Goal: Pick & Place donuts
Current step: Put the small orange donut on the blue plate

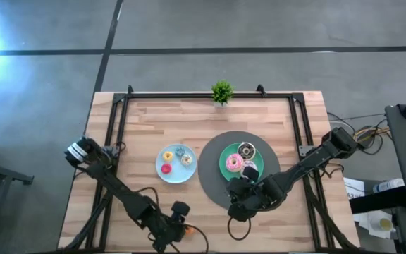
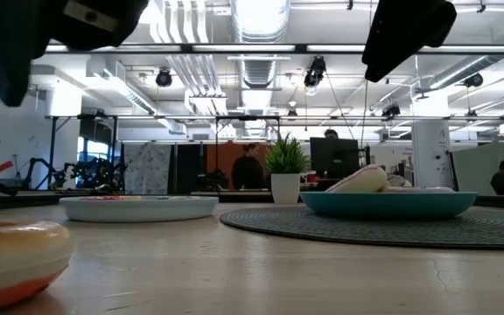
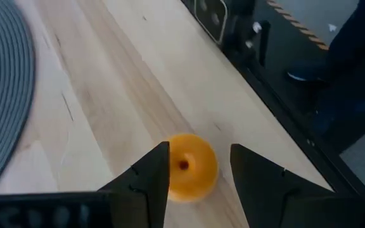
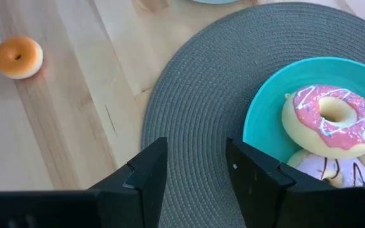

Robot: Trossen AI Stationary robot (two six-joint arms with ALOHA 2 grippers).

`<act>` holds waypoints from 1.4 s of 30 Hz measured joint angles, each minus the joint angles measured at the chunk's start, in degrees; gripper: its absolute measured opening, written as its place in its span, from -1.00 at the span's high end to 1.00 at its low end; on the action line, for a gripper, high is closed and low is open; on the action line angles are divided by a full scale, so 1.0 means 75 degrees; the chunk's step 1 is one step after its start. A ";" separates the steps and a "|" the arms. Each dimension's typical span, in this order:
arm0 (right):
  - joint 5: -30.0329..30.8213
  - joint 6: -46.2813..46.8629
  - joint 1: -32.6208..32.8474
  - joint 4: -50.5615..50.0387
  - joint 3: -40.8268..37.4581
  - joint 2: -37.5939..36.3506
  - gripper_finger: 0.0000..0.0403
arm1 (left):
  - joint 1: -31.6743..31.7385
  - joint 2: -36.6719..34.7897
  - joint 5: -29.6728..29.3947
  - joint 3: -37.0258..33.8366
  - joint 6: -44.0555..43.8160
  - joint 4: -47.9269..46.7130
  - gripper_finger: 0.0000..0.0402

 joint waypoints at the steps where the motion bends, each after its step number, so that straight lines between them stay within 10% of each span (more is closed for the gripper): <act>1: 0.0000 -0.0002 0.0007 0.0000 0.0000 -0.0003 0.25 | 0.0000 0.0074 0.0003 0.0054 -0.0039 0.0028 0.30; 27: 0.0095 -0.0342 0.0086 0.0313 0.0000 -0.0015 0.25 | 0.0253 0.0853 -0.0329 0.0561 -0.1475 -0.1121 0.95; 32: 0.0079 -0.2073 0.0158 0.1274 0.0006 -0.0035 0.25 | 0.0920 -0.0621 -0.0108 0.0658 -0.1574 -0.1912 0.99; 37: 0.0061 -0.4902 0.0188 0.2150 0.0120 -0.0038 0.25 | 0.1973 -0.2049 0.1735 0.0599 -0.1976 -0.1711 1.00; 42: 0.0062 -0.6559 0.0156 0.3241 0.0294 -0.0042 0.24 | 0.2296 -0.2710 0.1583 0.0587 -0.1403 -0.1215 1.00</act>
